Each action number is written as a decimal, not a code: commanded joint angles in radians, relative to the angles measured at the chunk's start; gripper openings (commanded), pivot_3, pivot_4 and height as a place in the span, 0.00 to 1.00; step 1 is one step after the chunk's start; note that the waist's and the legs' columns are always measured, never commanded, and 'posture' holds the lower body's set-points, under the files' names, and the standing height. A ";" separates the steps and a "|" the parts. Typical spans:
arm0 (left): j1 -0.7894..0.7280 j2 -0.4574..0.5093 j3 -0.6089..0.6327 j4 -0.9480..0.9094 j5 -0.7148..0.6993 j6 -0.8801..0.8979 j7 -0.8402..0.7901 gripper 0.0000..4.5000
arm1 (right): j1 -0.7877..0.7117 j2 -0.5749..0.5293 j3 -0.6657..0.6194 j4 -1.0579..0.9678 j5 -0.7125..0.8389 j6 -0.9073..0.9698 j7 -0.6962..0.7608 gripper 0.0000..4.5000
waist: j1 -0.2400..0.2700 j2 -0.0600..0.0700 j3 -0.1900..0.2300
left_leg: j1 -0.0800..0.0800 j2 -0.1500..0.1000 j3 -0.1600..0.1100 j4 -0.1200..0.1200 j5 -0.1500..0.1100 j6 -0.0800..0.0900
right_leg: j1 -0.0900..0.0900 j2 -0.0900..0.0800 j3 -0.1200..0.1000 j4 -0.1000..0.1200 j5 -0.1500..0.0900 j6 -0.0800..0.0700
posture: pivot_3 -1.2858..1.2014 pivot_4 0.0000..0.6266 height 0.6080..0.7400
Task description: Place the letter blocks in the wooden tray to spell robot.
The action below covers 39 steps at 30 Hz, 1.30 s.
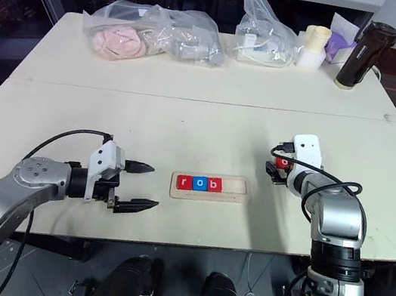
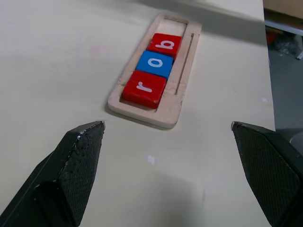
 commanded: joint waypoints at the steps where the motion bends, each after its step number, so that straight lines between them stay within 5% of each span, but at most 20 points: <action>1: -0.017 -0.006 0.003 -0.013 -0.003 -0.014 -0.001 1.00 | -0.017 0.015 -0.038 0.038 0.007 0.020 -0.034 0.87 | 0.000 0.000 0.000 | 0.000 0.000 0.000 0.000 0.000 0.000 | 0.000 0.000 0.000 0.000 0.000 0.000 | 0.52 0.24 0.88; 7: -0.018 -0.007 0.002 -0.009 -0.002 -0.017 -0.006 1.00 | -0.059 0.032 -0.091 0.076 0.032 0.043 -0.067 0.26 | 0.001 0.000 0.000 | 0.000 0.000 0.000 0.001 0.000 0.000 | 0.000 0.000 0.000 0.000 0.000 0.000 | 0.52 0.24 0.88; 21: -0.018 -0.013 -0.011 0.018 0.005 -0.042 -0.020 1.00 | 0.175 0.093 -0.115 -0.561 0.105 0.514 -0.120 0.26 | 0.002 0.001 0.000 | -0.006 0.000 -0.001 0.000 0.000 0.000 | -0.006 0.000 0.000 0.000 0.000 0.000 | 0.52 0.24 0.88; 31: -0.023 -0.013 -0.017 0.037 0.009 -0.055 -0.035 1.00 | 0.247 0.114 -0.099 -0.626 0.115 0.515 -0.156 0.26 | 0.000 0.000 0.000 | -0.007 0.001 -0.001 0.000 -0.002 -0.003 | -0.010 0.000 0.000 0.000 0.000 -0.001 | 0.52 0.24 0.88; 35: -0.022 -0.013 -0.017 0.038 0.009 -0.058 -0.036 1.00 | 0.242 0.096 -0.095 -0.626 0.124 0.515 -0.143 0.70 | 0.000 0.000 0.000 | -0.007 0.001 -0.001 0.000 -0.002 -0.003 | -0.010 0.000 0.000 0.000 0.000 -0.001 | 0.52 0.24 0.88; 38: -0.015 -0.011 -0.017 0.034 0.008 -0.058 -0.036 1.00 | 0.238 -0.094 -0.021 -0.624 0.200 0.401 0.029 0.99 | -0.001 0.001 0.000 | -0.008 0.001 0.000 0.000 -0.002 -0.003 | -0.009 0.000 0.000 0.000 0.000 -0.001 | 0.52 0.24 0.88; 39: -0.014 -0.010 -0.016 0.031 0.007 -0.056 -0.035 1.00 | 0.242 -0.177 0.001 -0.608 0.218 0.334 0.102 0.99 | -0.001 0.001 0.000 | -0.008 0.001 0.000 0.000 -0.001 -0.001 | -0.009 0.000 0.000 0.000 0.000 -0.001 | 0.52 0.24 0.88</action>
